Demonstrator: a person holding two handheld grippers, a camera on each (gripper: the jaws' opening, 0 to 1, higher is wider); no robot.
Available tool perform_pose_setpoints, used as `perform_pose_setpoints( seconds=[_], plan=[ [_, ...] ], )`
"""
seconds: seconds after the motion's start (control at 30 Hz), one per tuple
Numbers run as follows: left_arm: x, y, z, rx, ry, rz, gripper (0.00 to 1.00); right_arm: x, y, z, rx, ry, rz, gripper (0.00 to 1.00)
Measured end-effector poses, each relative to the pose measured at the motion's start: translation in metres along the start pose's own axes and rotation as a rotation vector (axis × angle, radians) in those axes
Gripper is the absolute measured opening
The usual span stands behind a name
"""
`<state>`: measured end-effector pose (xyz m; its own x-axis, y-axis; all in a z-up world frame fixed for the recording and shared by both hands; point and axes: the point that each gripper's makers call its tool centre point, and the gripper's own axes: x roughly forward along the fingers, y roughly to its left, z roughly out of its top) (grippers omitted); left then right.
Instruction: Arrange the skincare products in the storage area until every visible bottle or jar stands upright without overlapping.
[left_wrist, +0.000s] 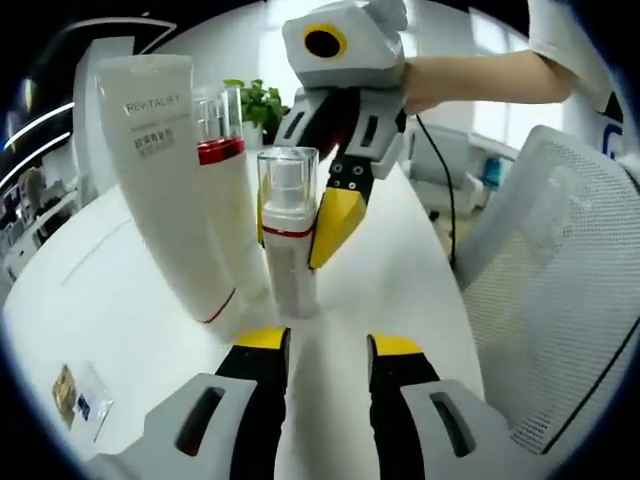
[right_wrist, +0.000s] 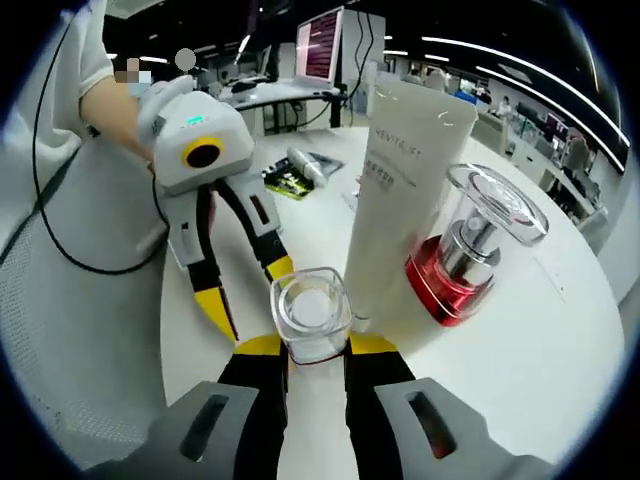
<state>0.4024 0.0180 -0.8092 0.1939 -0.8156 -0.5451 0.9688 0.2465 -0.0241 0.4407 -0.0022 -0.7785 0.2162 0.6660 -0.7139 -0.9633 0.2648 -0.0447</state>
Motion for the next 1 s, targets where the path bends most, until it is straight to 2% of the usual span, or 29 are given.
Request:
perform_pose_setpoints(
  seconds=[0.43, 1.0],
  plan=[
    [-0.0011, 0.0011, -0.0057, -0.022, 0.0, 0.004, 0.26, -0.0006, -0.0029, 0.0019, -0.019, -0.008, 0.018, 0.21],
    [-0.0016, 0.0001, -0.0046, -0.028, 0.002, 0.002, 0.26, -0.0031, -0.005, 0.0022, 0.005, -0.015, -0.01, 0.21]
  ],
)
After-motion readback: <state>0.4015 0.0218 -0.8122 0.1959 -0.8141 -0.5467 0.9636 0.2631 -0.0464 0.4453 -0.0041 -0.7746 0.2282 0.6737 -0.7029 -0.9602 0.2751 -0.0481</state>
